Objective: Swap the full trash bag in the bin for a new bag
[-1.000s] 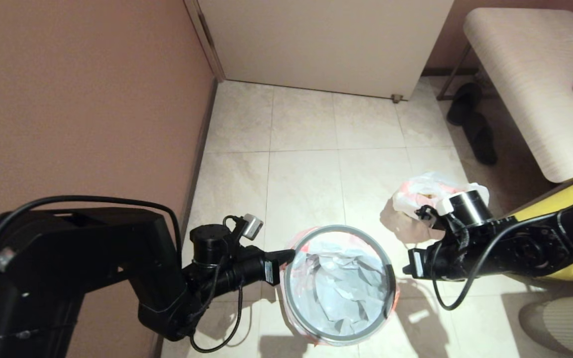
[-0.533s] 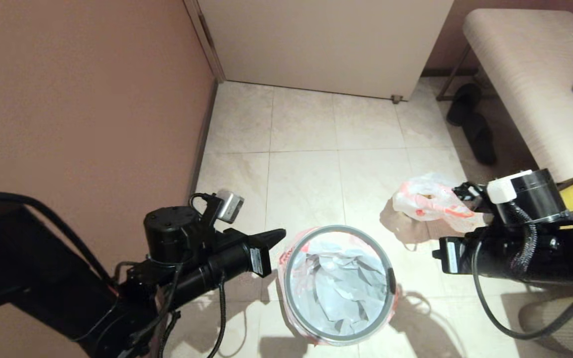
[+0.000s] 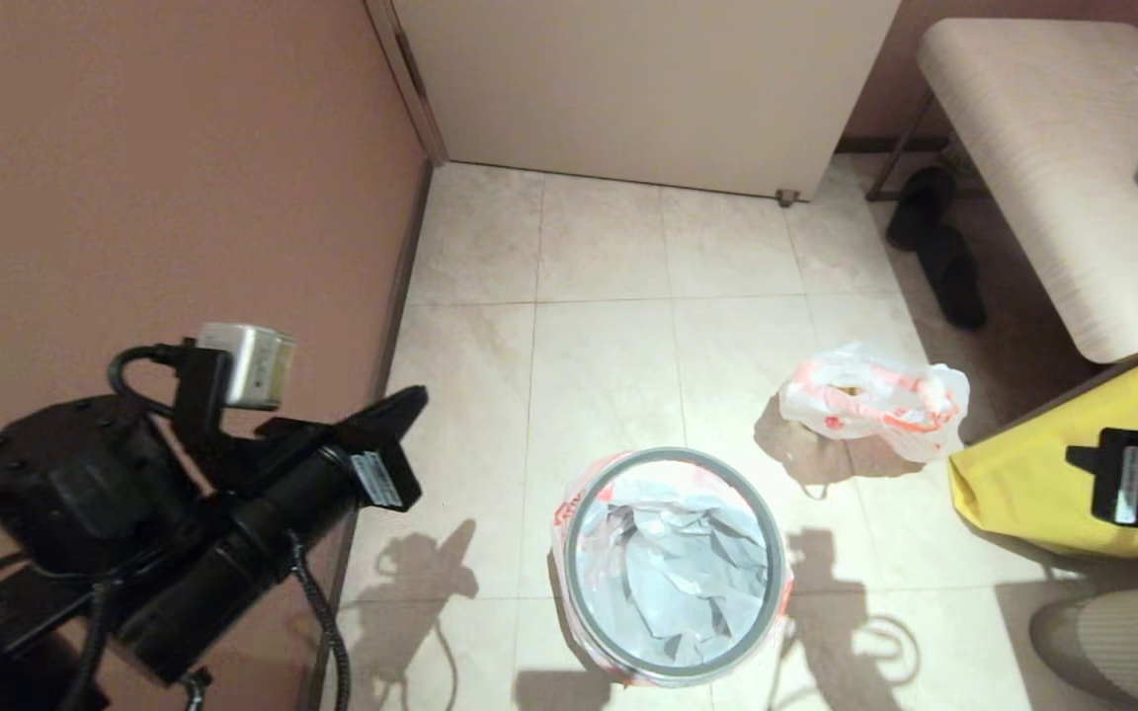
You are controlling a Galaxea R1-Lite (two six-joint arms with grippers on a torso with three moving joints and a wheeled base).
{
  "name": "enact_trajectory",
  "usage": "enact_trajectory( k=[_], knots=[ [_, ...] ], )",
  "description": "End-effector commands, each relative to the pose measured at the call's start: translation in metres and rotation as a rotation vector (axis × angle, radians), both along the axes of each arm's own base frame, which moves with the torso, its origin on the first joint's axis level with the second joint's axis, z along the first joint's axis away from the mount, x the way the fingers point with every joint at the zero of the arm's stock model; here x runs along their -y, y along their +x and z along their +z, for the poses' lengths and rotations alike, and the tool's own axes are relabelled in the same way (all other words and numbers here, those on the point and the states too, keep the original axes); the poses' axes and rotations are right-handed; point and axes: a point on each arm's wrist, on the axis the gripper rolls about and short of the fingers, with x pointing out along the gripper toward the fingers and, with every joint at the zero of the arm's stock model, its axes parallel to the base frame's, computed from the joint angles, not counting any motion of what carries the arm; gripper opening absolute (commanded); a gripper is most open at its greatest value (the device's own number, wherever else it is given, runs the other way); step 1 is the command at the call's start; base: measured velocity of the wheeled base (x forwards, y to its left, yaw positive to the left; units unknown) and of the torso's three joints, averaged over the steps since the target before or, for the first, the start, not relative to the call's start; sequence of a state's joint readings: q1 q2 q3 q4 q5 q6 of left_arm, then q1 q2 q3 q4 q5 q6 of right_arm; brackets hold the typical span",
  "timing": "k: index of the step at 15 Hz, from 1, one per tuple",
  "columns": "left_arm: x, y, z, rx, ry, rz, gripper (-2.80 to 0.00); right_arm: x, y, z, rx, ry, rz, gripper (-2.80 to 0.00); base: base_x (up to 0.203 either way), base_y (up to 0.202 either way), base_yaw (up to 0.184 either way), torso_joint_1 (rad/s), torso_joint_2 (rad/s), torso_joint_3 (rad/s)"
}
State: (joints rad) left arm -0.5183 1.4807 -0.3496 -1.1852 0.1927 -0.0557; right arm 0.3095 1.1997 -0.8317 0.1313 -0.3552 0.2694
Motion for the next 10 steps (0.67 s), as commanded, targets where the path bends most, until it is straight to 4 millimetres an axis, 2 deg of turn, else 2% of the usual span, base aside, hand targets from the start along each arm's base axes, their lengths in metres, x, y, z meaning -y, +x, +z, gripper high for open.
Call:
enact_trajectory(
  k=[1, 3, 5, 7, 10],
  knots=[
    [-0.028, -0.032, 0.029, 0.138, -0.052, 0.069, -2.8, 0.02, -0.043, 0.026, 0.167, 0.042, -0.061, -2.8, 0.0, 0.0, 0.0, 0.0, 0.0, 0.0],
    [-0.055, -0.062, 0.033, 0.197, -0.042, 0.161, -2.8, 0.035, -0.077, 0.037, 0.261, 0.059, -0.121, -2.8, 0.0, 0.0, 0.0, 0.0, 0.0, 0.0],
    [-0.076, -0.091, 0.031, 0.244, -0.031, 0.256, -2.8, 0.046, -0.12, 0.042, 0.35, 0.055, -0.158, -2.8, 0.0, 0.0, 0.0, 0.0, 0.0, 0.0],
    [-0.092, -0.111, 0.02, 0.236, -0.001, 0.372, -2.8, 0.053, -0.165, 0.037, 0.406, 0.018, -0.172, -2.8, 0.0, 0.0, 0.0, 0.0, 0.0, 0.0],
    [-0.102, -0.132, 0.008, 0.247, 0.01, 0.457, -2.8, 0.058, -0.215, 0.024, 0.441, -0.031, -0.195, -2.8, 0.0, 0.0, 0.0, 0.0, 0.0, 0.0]
  ],
)
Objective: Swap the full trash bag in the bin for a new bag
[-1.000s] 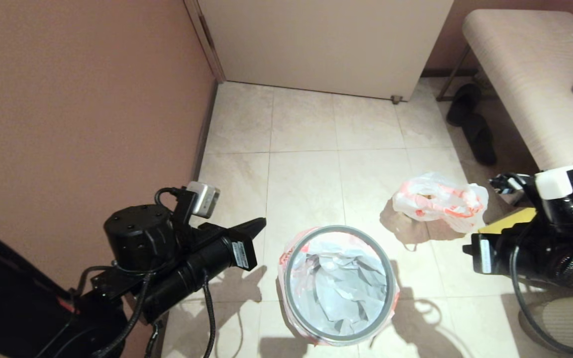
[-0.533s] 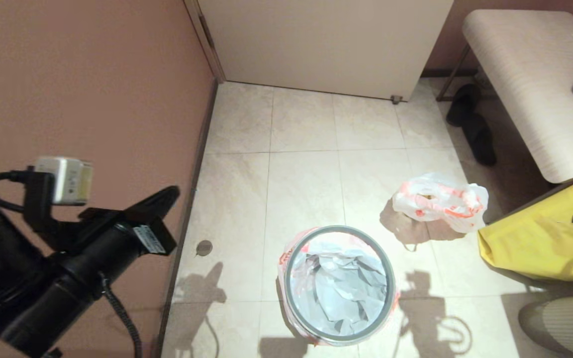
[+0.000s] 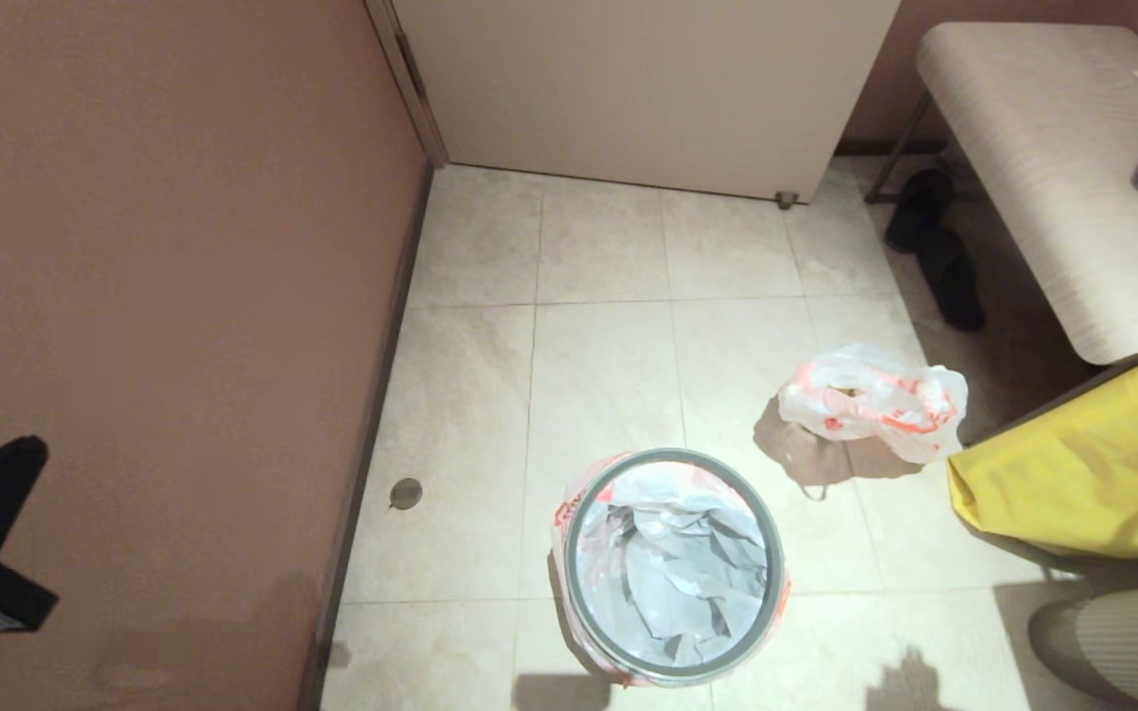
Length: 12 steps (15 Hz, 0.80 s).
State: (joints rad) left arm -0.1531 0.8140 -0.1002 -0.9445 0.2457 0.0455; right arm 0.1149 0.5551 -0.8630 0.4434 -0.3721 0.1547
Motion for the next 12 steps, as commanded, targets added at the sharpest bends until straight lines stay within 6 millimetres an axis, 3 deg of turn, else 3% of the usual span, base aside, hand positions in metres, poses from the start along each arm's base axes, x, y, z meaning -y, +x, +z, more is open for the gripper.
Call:
enact_trajectory(
  k=[1, 5, 10, 12],
  knots=[
    [-0.006, -0.023, 0.0, 0.082, -0.011, 0.053, -2.8, 0.004, -0.054, -0.013, 0.107, -0.02, -0.026, -2.8, 0.0, 0.0, 0.0, 0.0, 0.0, 0.0],
    [-0.01, -0.063, -0.012, 0.142, -0.01, 0.089, -2.8, 0.003, -0.087, -0.033, 0.133, -0.066, -0.05, -2.8, 0.0, 0.0, 0.0, 0.0, 0.0, 0.0],
    [-0.009, -0.105, -0.056, 0.093, 0.012, 0.023, -2.8, -0.004, -0.09, -0.067, 0.059, -0.073, 0.15, -2.8, 0.0, 0.0, 0.0, 0.0, 0.0, 0.0],
    [-0.007, -0.106, -0.074, -0.009, -0.01, -0.031, -2.8, -0.006, -0.077, -0.087, -0.027, -0.078, 0.217, -2.8, 0.0, 0.0, 0.0, 0.0, 0.0, 0.0]
  ],
)
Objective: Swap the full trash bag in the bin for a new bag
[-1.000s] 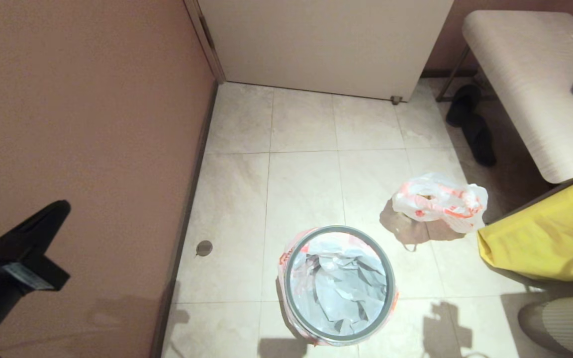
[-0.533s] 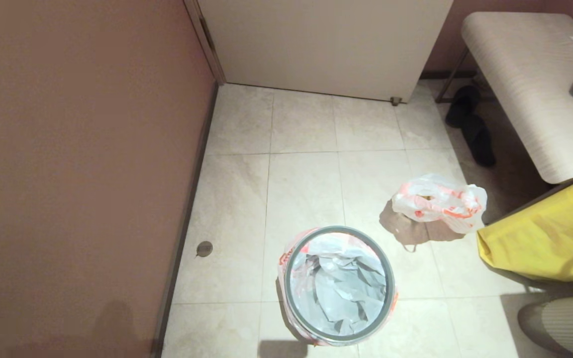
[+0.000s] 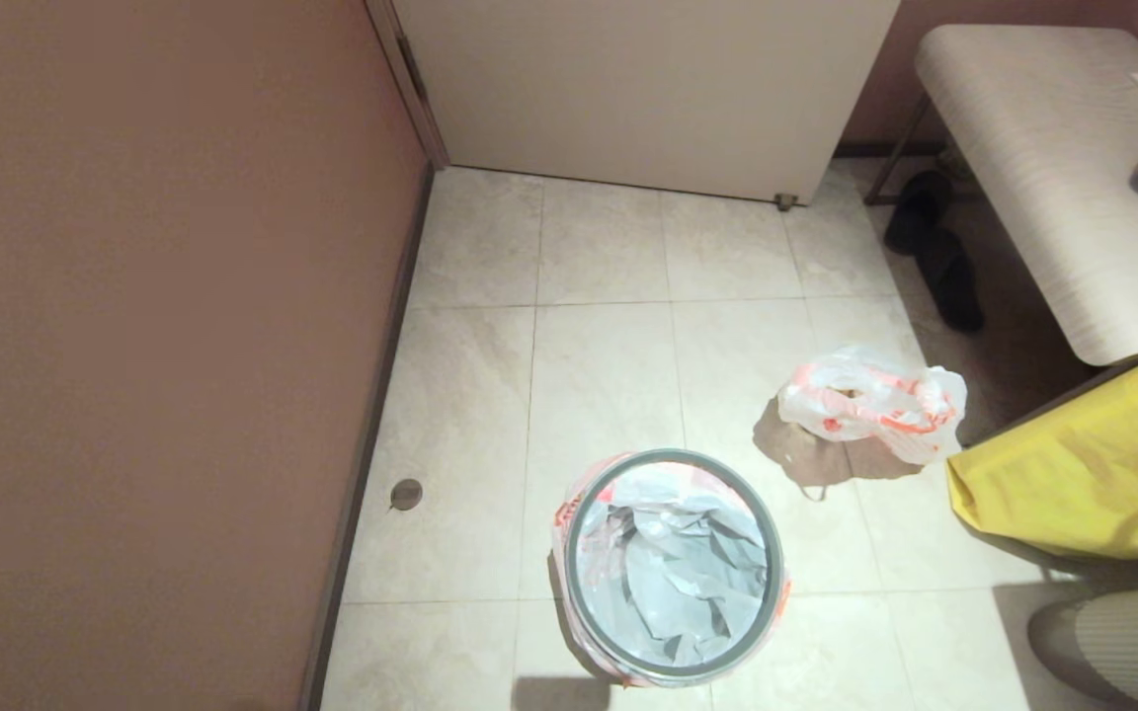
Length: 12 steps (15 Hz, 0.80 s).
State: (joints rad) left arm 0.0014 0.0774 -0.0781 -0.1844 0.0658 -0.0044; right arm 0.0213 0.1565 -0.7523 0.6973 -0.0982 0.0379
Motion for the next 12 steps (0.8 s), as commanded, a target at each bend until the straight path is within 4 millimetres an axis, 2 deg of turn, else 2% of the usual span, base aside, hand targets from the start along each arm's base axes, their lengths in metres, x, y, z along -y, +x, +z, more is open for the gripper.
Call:
enact_trajectory(
  k=[1, 4, 8, 12],
  knots=[
    [0.001, -0.004, -0.016, -0.005, 0.002, -0.029, -2.8, -0.002, 0.012, -0.025, -0.08, -0.018, 0.049, -2.8, 0.0, 0.0, 0.0, 0.0, 0.0, 0.0],
    [0.003, 0.001, -0.033, -0.096, 0.019, -0.119, -2.8, -0.003, 0.035, -0.054, -0.09, -0.045, 0.09, -2.8, 0.0, 0.0, 0.0, 0.0, 0.0, 0.0],
    [0.003, 0.006, -0.034, -0.208, 0.015, -0.143, -2.8, -0.004, 0.068, -0.09, -0.03, -0.05, 0.113, -2.8, 0.0, 0.0, 0.0, 0.0, 0.0, 0.0],
    [0.002, 0.001, -0.04, -0.17, 0.076, -0.05, -2.8, -0.004, 0.062, -0.098, 0.042, -0.056, 0.116, -2.8, 0.0, 0.0, 0.0, 0.0, 0.0, 0.0]
  ],
)
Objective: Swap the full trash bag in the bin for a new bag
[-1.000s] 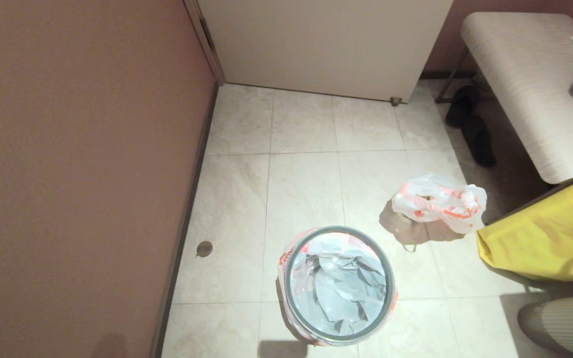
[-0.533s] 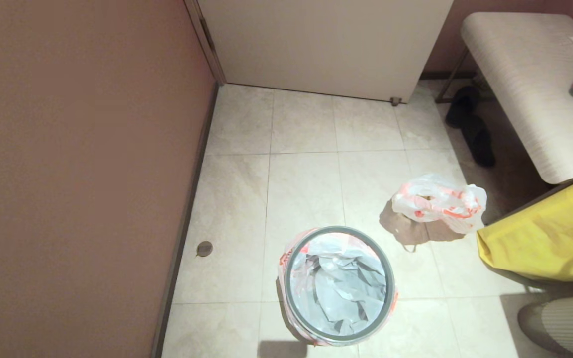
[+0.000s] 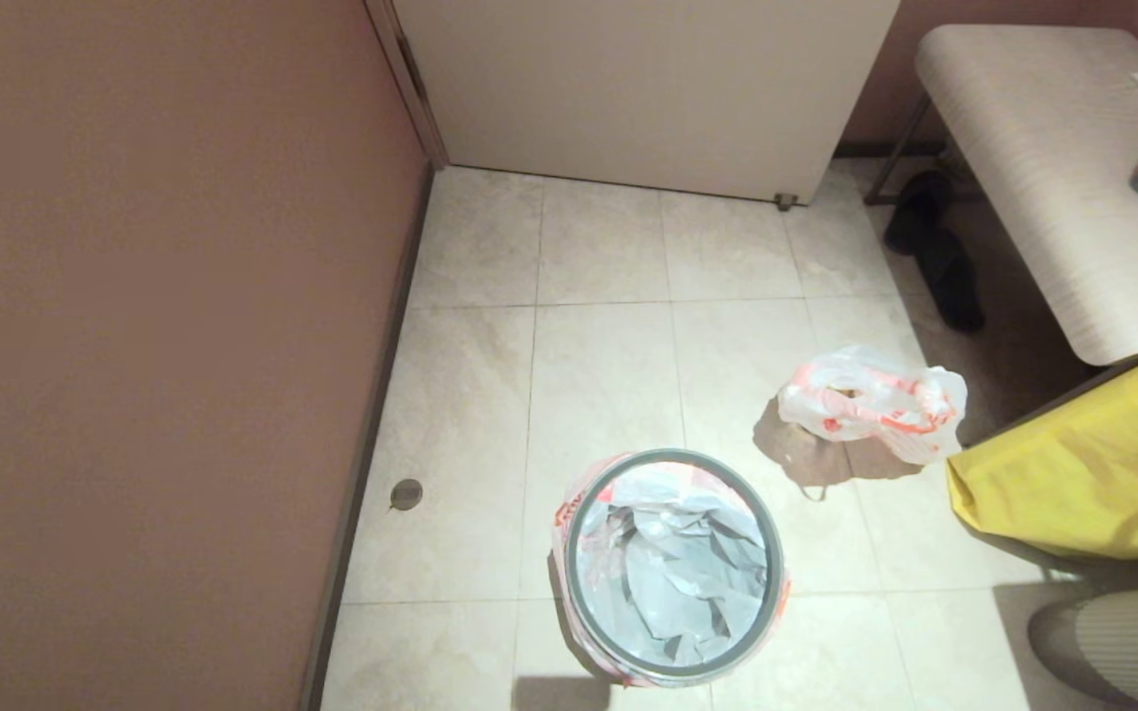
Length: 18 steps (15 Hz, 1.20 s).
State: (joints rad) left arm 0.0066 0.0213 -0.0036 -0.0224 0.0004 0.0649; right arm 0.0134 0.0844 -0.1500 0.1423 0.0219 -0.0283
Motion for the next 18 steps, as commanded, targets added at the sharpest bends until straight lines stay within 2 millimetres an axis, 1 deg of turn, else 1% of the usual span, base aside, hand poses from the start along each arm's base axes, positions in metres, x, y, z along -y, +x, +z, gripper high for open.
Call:
enact_trajectory(
  k=[1, 4, 7, 12, 18],
  knots=[
    [0.0, 0.0, -0.002, -0.007, 0.003, 0.0, -2.8, 0.0, -0.003, -0.01, 0.029, -0.003, -0.001, -2.8, 0.0, 0.0, 0.0, 0.0, 0.0, 0.0],
    [0.0, 0.003, -0.003, -0.064, -0.001, -0.004, -2.8, 0.0, -0.002, -0.022, 0.021, -0.031, 0.0, -2.8, 0.0, 0.0, 0.0, 0.0, 0.0, 0.0],
    [0.0, -0.001, -0.004, -0.013, -0.007, -0.006, -2.8, 0.0, 0.0, -0.028, -0.006, -0.004, -0.012, -2.8, 0.0, 0.0, 0.0, 0.0, 0.0, 0.0],
    [0.0, -0.001, -0.004, -0.003, -0.036, -0.003, -2.8, 0.001, 0.0, -0.028, -0.006, 0.054, -0.038, -2.8, 0.0, 0.0, 0.0, 0.0, 0.0, 0.0],
    [0.0, -0.001, -0.004, -0.003, -0.036, -0.003, -2.8, 0.001, 0.0, -0.029, -0.006, 0.05, -0.038, -2.8, 0.0, 0.0, 0.0, 0.0, 0.0, 0.0]
  ],
)
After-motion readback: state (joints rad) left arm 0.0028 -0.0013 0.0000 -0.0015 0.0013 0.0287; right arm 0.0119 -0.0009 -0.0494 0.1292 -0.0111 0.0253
